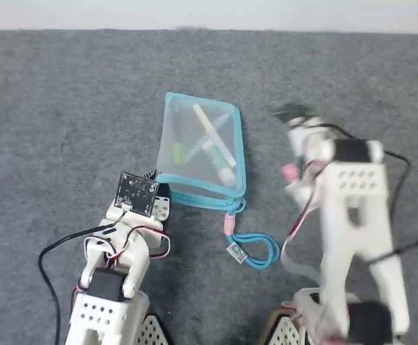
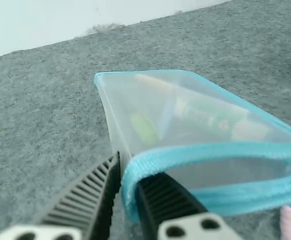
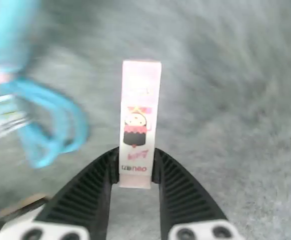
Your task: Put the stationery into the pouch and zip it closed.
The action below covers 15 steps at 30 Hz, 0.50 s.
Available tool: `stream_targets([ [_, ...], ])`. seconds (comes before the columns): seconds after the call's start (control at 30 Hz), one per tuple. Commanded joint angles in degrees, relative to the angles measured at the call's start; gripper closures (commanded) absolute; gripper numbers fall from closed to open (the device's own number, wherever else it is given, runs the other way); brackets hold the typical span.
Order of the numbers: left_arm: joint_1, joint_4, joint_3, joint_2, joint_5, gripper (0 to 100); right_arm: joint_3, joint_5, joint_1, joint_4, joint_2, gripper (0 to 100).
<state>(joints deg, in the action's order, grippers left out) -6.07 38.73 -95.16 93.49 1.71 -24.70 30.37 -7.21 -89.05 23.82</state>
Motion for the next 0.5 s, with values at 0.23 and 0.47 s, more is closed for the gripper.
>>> stream_targets([
  [0.23, -0.4, -2.3, 1.0, 0.9, -0.9, 99, 3.1, -4.4, -26.5, -11.1, 13.9, 99.2],
  [0.47, -0.6, -2.2, 1.1, 0.9, -0.9, 99, 3.7, -6.5, -29.9, -6.5, 4.1, 99.2],
])
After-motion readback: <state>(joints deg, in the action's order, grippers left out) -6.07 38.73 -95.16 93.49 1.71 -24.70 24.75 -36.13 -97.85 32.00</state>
